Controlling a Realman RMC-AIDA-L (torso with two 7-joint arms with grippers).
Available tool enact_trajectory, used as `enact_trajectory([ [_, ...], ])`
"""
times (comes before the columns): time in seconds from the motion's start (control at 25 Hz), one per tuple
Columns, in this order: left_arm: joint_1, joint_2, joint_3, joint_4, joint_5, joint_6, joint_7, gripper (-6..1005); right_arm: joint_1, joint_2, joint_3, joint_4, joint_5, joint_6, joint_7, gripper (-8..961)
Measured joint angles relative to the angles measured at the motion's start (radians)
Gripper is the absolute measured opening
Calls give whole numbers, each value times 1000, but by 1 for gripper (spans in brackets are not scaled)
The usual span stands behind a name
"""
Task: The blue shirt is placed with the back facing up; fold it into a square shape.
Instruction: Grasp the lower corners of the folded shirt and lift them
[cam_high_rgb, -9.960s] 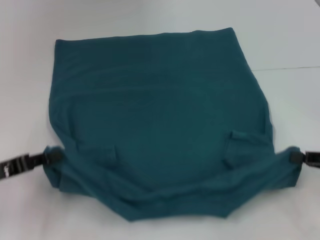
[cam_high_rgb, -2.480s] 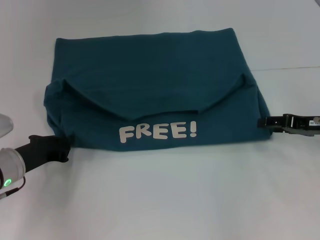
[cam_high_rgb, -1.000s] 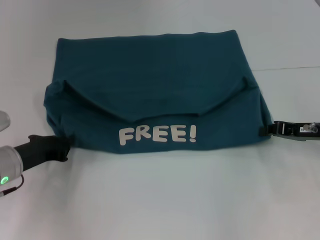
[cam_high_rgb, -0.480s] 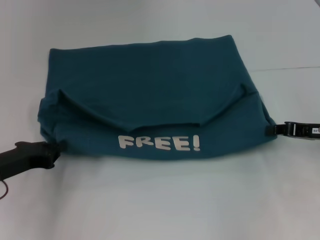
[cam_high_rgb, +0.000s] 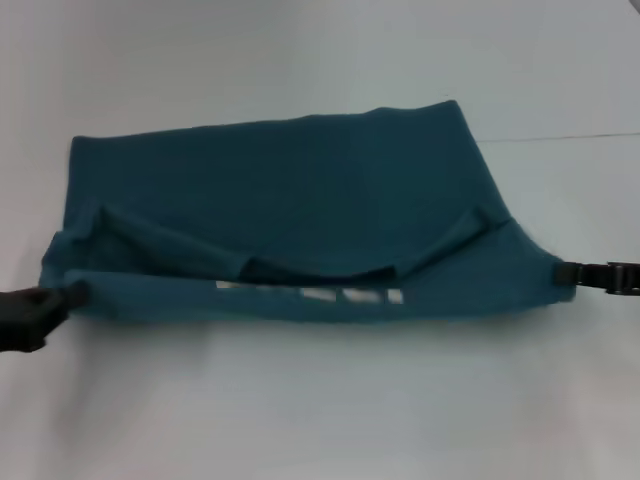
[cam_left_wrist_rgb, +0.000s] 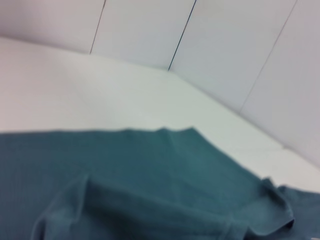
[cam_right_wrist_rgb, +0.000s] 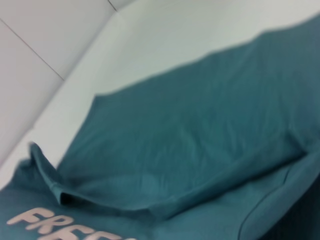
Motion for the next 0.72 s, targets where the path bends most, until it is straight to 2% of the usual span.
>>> enact_trajectory([
  [0.24, 26, 6, -126, 40, 0, 165, -1, 10, -54, -4, 29, -35, 51, -100, -34, 36],
  [0.72, 88, -1, -151, 59, 7, 249, 6, 11, -132, 1, 42, -44, 51, -168, -90, 37],
])
